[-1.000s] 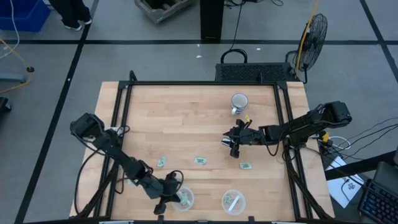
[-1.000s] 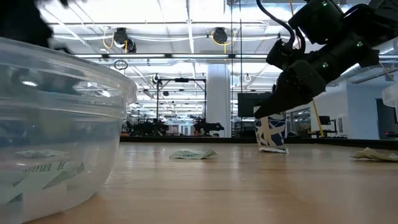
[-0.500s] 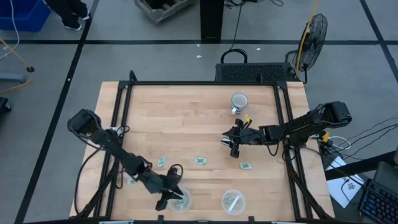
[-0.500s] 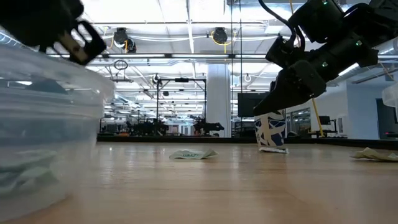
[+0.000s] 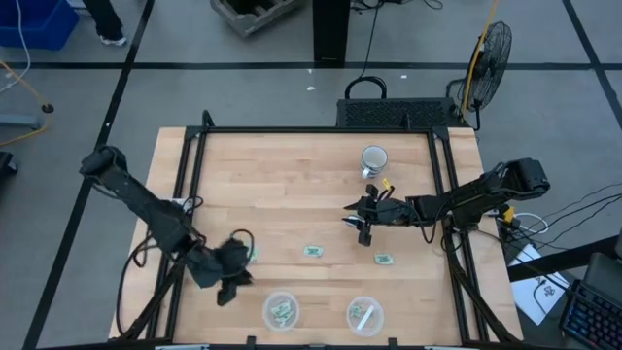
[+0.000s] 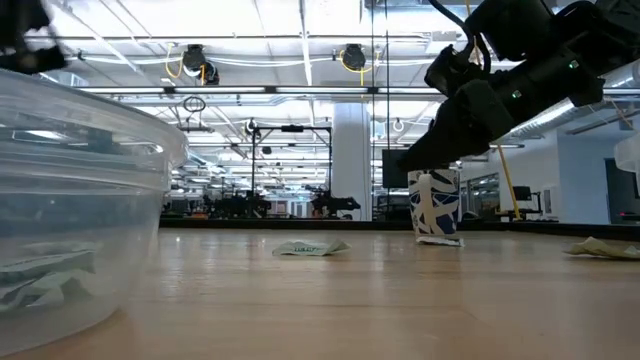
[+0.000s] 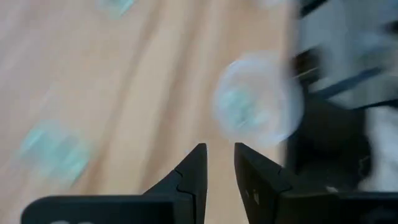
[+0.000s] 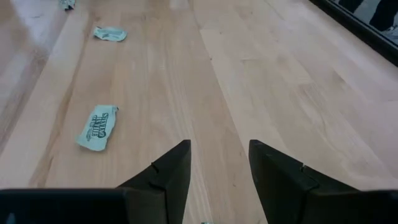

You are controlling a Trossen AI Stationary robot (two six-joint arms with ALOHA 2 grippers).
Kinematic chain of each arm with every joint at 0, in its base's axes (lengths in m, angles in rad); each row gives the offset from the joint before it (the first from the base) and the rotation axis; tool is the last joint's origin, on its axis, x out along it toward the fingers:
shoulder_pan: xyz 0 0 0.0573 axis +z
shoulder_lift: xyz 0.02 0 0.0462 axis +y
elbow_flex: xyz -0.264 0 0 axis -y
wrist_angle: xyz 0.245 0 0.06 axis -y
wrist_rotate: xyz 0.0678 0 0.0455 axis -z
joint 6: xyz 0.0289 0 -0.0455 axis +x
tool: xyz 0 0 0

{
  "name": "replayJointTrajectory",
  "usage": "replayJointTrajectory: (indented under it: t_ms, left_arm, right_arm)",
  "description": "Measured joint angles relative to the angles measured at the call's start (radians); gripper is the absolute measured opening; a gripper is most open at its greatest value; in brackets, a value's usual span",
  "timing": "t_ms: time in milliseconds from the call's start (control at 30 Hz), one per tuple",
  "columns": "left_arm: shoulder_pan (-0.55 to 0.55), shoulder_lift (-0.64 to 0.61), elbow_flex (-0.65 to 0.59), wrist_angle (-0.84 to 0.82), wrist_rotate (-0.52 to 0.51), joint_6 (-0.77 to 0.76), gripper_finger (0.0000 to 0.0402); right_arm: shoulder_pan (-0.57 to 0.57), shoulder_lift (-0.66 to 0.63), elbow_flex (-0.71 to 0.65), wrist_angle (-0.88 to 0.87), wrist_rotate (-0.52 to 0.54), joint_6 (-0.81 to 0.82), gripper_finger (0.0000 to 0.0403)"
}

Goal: Pick and place Stevia / Truvia into bins
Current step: Put the white stevia packet into the left transparent container

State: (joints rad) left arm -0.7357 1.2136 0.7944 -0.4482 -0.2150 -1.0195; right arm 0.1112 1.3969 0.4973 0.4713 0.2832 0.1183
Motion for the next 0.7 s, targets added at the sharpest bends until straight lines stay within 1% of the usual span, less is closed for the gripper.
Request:
replayJointTrajectory:
  t_ms: [133, 233, 333, 567, 700]
  left_arm:
    - [-0.044, 0.007, 0.000, -0.305, 0.022, -0.200, 0.0085]
    - [-0.079, 0.046, 0.000, -0.428, 0.102, -0.298, 0.0085]
    - [-0.117, 0.091, 0.000, -0.414, 0.160, -0.337, 0.0085]
    - [-0.183, 0.224, 0.000, -0.388, 0.174, -0.379, 0.0086]
    - [-0.192, 0.291, 0.000, -0.388, 0.262, -0.392, 0.0093]
  right_arm:
    - [0.000, 0.000, 0.000, -0.001, 0.000, 0.000, 0.0155]
    - [0.002, 0.000, 0.000, -0.004, -0.001, 0.000, 0.0155]
    - [0.002, 0.000, 0.000, -0.004, -0.001, 0.008, 0.0155]
    - [0.002, 0.000, 0.000, -0.005, -0.001, 0.031, 0.0155]
    - [0.002, 0.000, 0.000, -0.005, -0.002, 0.031, 0.0155]
